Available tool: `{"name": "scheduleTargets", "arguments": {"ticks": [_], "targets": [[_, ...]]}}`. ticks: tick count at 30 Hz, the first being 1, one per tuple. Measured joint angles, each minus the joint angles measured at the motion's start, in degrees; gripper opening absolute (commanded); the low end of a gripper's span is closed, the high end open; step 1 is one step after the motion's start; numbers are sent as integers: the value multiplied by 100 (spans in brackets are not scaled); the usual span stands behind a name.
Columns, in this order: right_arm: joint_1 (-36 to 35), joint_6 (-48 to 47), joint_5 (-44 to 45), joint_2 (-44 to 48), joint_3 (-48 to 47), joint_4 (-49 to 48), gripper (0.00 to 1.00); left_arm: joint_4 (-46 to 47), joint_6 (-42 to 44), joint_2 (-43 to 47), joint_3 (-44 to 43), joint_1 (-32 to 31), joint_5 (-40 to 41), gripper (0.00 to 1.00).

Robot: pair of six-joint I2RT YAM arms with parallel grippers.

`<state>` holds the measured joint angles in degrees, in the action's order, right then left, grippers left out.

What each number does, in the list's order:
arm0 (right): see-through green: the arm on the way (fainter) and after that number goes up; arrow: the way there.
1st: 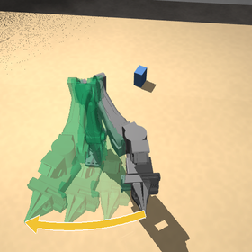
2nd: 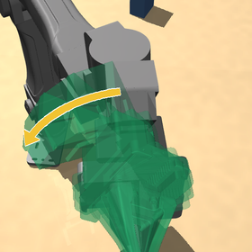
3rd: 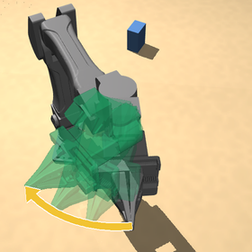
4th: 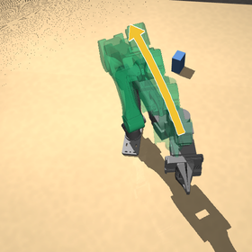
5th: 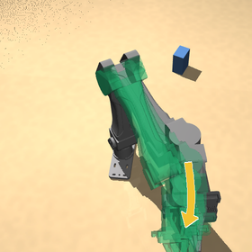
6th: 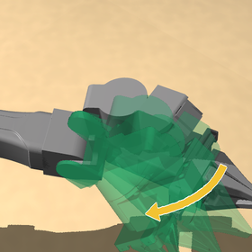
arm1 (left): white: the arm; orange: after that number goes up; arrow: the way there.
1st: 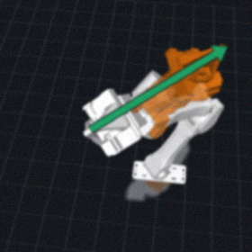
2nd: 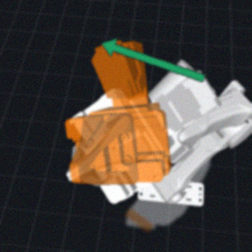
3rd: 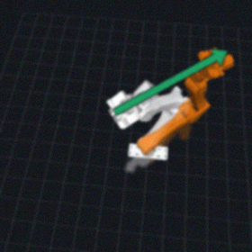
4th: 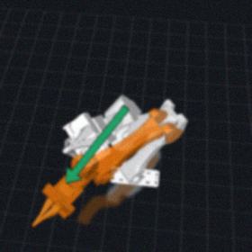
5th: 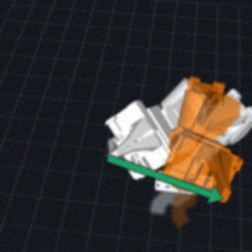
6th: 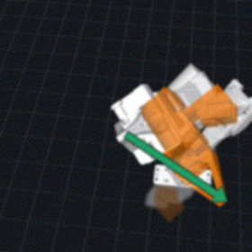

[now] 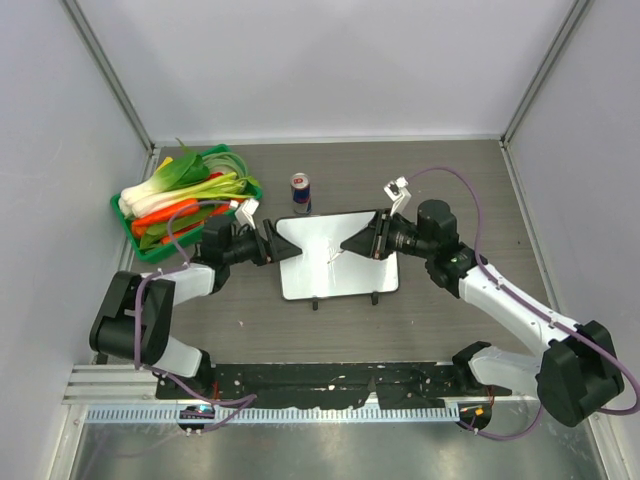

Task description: Write a sentence on the whiteboard

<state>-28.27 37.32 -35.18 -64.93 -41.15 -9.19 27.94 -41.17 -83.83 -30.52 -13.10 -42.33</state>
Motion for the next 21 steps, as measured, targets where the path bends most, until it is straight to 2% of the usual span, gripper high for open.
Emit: {"name": "scheduleTargets", "arguments": {"ticks": [4,20,21], "targets": [[0,-9,-7,-59,-2,2,1,468,-22,-249,63,0,-234,63],[17,-39,-37,-426,-184,-35,1,962,105,-367,389,0,-483,59],[15,-39,-37,-426,-184,-33,1,975,105,-367,424,0,-483,57]]}}
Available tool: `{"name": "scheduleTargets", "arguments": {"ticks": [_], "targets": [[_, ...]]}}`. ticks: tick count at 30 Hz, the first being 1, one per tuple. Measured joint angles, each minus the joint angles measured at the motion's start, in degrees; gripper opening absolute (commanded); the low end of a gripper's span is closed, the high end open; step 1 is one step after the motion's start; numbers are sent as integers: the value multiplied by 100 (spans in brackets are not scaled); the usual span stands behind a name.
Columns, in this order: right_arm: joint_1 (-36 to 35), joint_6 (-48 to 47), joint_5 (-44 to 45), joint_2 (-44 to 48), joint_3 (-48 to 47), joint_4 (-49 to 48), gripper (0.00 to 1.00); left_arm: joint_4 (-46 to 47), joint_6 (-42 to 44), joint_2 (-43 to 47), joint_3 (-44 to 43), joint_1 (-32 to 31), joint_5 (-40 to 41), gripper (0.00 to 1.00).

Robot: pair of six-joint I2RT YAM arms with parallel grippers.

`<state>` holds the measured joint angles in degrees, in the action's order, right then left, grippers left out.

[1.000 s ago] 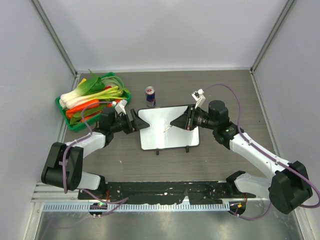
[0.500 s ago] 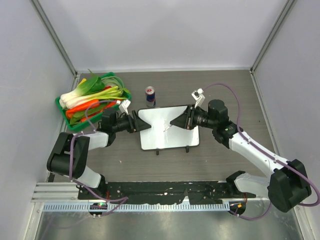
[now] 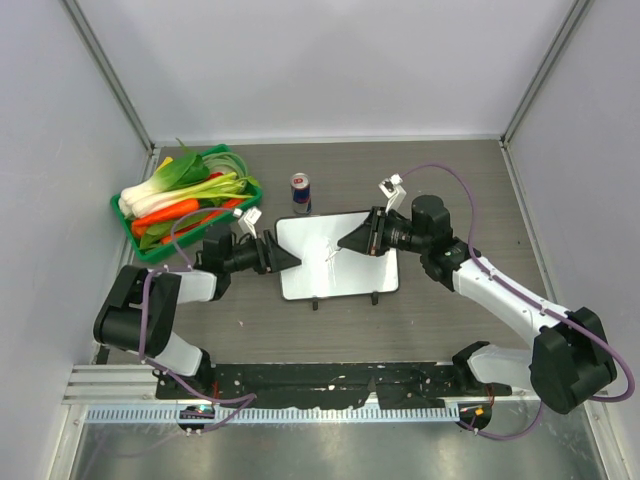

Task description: Write a sentence on the whiteboard

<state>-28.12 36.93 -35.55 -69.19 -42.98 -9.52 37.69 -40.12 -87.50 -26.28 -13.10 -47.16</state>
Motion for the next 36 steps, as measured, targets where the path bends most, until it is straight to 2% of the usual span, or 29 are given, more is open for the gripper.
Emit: {"name": "scheduleTargets", "arguments": {"ticks": [6,11,16,21,36], "targets": [[2,0,0,0,0,-4,1,98,-20,31,256,0,-7,45],[2,2,-11,0,0,-15,1,118,2,133,337,0,-24,26],[2,2,-15,0,0,-35,1,247,-2,129,308,-17,-459,1],[2,0,-17,0,0,-39,1,479,-22,125,199,-63,-839,0],[2,-92,28,149,0,-28,0,474,-24,372,407,-59,-745,0]]}}
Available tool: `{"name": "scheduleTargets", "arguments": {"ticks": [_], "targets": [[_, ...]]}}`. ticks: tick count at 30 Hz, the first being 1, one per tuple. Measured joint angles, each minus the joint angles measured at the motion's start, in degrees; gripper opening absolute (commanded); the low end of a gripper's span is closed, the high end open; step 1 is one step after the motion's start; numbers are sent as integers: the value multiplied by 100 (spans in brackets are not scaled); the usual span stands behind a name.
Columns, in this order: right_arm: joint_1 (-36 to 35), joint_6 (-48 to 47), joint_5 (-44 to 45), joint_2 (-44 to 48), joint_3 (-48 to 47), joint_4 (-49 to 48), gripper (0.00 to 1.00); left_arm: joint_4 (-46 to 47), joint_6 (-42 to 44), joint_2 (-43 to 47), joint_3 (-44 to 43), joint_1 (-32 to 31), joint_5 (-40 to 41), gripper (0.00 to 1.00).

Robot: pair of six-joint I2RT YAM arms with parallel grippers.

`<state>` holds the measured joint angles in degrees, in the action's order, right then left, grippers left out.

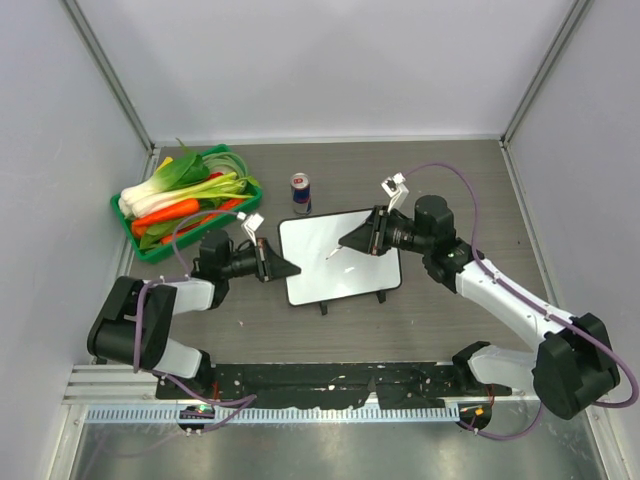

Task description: Write a sentence on the whiteboard

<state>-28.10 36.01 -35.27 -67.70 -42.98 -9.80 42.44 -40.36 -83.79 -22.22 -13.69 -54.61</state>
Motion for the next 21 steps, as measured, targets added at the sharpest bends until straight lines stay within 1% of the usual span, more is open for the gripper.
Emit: {"name": "scheduleTargets", "arguments": {"ticks": [8,15,21], "targets": [[0,-98,90,214,31,92,0,-76,-2,168,83,-4,57,0],[0,-151,177,540,339,87,1,-79,-4,166,83,-4,57,0],[0,-184,243,573,380,131,1,-76,-7,153,83,-4,57,0]]}}
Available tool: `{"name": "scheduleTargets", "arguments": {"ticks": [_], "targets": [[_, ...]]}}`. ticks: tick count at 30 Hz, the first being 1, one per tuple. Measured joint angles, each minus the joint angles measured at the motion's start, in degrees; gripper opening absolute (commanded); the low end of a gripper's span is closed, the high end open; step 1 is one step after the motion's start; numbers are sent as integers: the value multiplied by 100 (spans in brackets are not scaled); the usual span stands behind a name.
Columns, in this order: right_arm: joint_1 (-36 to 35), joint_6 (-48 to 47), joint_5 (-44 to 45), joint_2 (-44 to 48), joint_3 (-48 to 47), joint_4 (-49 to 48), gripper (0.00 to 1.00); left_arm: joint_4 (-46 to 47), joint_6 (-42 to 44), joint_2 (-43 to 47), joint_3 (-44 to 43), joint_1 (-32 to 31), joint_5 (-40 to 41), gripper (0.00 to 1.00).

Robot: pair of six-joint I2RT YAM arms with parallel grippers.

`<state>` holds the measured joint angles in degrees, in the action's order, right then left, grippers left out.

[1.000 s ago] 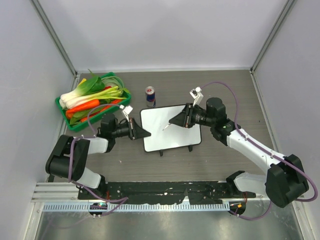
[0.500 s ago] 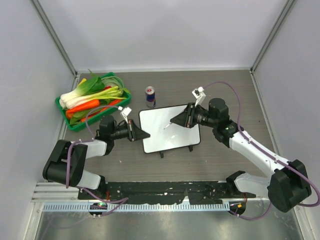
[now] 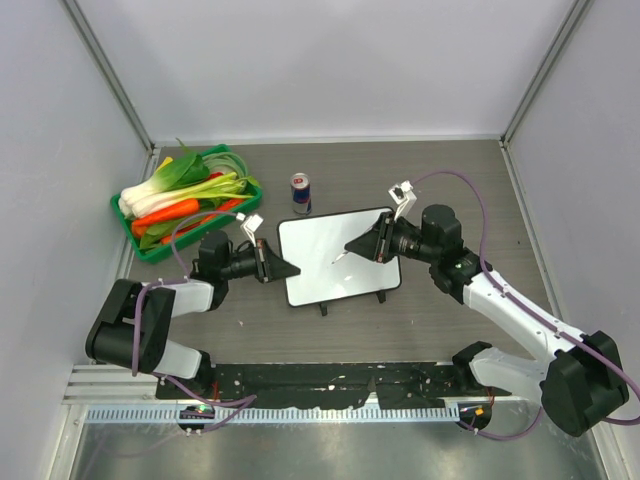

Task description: Write a sentence on the whiteboard

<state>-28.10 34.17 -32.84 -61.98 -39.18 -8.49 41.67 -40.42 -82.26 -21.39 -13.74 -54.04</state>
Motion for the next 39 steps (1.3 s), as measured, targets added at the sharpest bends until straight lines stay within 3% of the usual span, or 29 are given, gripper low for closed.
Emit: {"name": "scheduleTargets", "arguments": {"ticks": [39], "targets": [[0,15,31,-2,87,-52,1,74,-7,-76,-2,2,-20,0]]}}
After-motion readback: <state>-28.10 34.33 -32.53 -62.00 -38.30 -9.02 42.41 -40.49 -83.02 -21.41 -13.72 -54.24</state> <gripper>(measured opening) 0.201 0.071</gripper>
